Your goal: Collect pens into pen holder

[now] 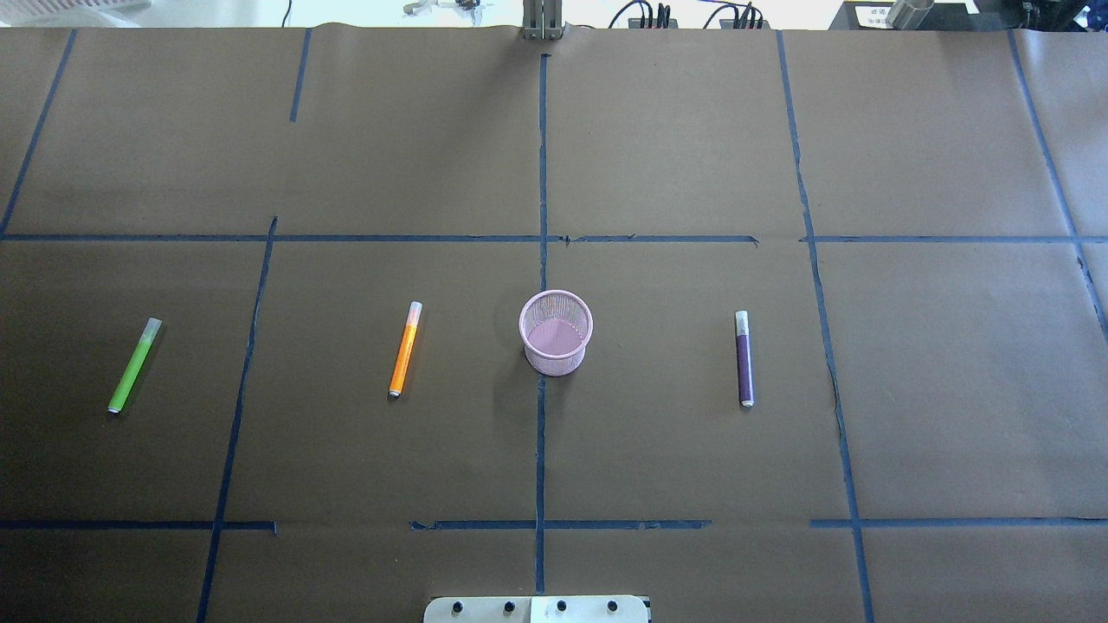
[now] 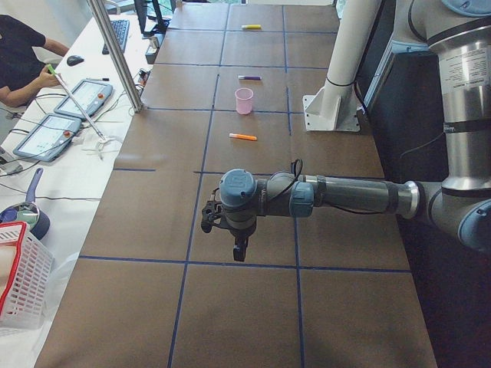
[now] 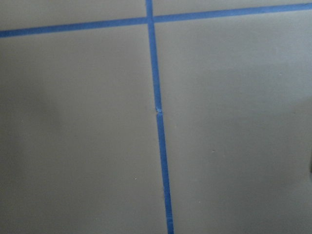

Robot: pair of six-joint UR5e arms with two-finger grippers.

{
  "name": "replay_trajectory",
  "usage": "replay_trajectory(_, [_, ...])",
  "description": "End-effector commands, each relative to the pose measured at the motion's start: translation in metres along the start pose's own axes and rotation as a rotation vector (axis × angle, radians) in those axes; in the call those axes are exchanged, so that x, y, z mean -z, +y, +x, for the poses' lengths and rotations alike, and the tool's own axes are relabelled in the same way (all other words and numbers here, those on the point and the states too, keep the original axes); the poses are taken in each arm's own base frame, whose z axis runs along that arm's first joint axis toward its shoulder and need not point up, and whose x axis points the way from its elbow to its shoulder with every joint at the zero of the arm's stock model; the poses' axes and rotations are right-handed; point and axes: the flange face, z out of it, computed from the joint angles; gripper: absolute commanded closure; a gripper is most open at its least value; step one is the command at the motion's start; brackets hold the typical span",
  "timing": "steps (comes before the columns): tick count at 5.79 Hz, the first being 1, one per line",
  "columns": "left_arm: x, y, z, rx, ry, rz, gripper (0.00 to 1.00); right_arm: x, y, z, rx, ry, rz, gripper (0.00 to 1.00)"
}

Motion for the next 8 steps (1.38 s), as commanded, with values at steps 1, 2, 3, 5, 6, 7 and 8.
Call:
replay_trajectory(1, [0.004,0.004,0.003,0.026,0.000,-0.012,0.00,-0.005,0.001,-0.001,0.006,0.004,-0.012,0.00])
replay_trajectory(2, [-0.001,0.011,-0.001,0.034,0.000,-0.025,0.00,-0.006,0.001,-0.001,0.005,0.003,-0.013,0.00])
replay_trajectory(3, [-0.005,0.012,-0.004,0.043,0.003,-0.032,0.00,-0.006,0.001,-0.001,0.006,-0.002,-0.011,0.00])
replay_trajectory(5, [-0.006,0.014,-0.005,0.042,0.014,-0.032,0.00,-0.007,0.001,0.000,0.000,0.000,-0.012,0.00])
replay_trajectory(6, [-0.002,0.018,0.000,0.030,0.018,-0.022,0.00,-0.008,0.001,0.001,-0.002,-0.003,-0.013,0.00])
replay_trajectory(7, [-0.007,0.030,-0.004,0.036,0.023,-0.028,0.00,-0.007,0.000,0.000,0.001,-0.006,-0.011,0.00])
replay_trajectory(8, [-0.008,0.025,0.007,0.007,0.107,-0.005,0.00,-0.013,-0.001,-0.007,0.010,-0.028,-0.025,0.00])
